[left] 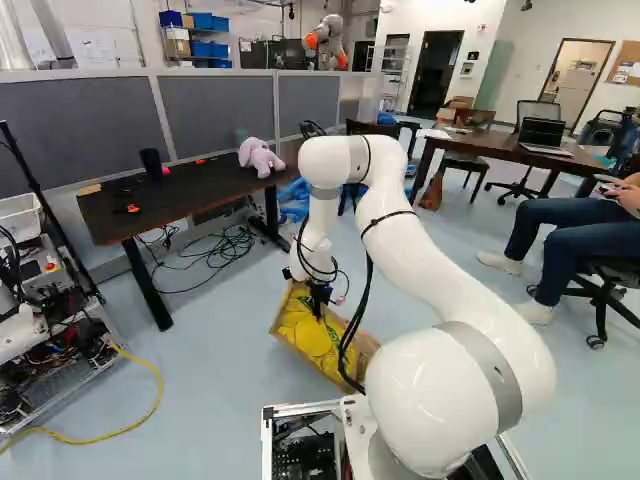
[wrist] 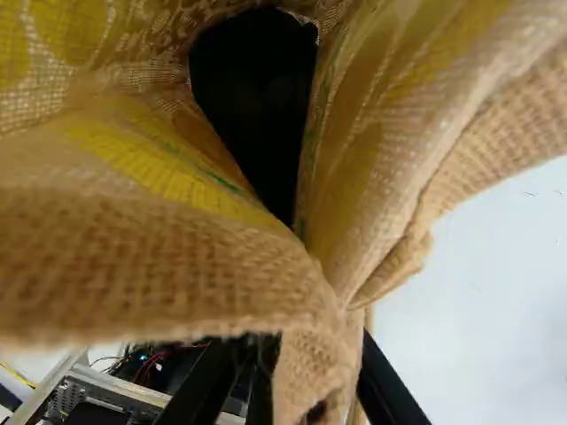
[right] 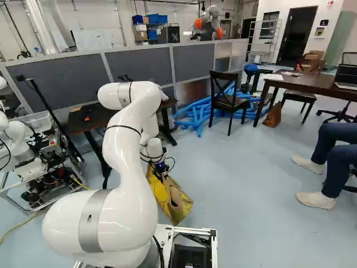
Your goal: Pick up the bag on the ground and place it on the table
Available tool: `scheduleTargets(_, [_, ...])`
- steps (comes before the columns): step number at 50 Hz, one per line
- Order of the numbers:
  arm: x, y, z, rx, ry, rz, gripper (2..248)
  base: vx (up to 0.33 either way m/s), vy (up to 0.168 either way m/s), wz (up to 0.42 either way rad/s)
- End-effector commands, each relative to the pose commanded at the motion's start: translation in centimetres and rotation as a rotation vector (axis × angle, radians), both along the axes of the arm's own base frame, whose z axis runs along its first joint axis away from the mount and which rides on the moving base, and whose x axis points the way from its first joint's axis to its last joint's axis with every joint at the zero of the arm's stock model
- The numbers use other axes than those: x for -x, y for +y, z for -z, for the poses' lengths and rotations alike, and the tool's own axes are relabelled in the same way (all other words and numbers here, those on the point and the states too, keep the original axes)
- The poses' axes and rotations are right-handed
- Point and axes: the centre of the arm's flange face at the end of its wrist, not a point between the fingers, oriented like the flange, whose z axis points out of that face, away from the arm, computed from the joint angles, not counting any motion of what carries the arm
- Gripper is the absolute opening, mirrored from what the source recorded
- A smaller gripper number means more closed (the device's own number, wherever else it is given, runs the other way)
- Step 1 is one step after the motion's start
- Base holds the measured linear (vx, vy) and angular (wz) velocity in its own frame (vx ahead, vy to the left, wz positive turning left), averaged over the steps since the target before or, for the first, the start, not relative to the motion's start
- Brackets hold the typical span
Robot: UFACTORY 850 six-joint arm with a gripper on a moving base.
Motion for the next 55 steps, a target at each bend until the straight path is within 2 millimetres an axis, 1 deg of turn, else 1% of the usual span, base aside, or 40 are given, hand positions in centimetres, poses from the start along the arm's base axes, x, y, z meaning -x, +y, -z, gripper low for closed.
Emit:
scheduleTargets(17, [2.2, 0.6, -2.5, -0.016, -0.014, -0.018, 21, 0.0, 0.0, 0.0])
scheduleTargets(42, [5.5, 1.0, -6.2, -0.042, -0.041, -0.037, 21, 0.0, 0.0, 0.0])
scheduleTargets(55, [6.9, 1.1, -8.2, -0.051, -0.055, -0.045, 21, 0.0, 0.0, 0.0])
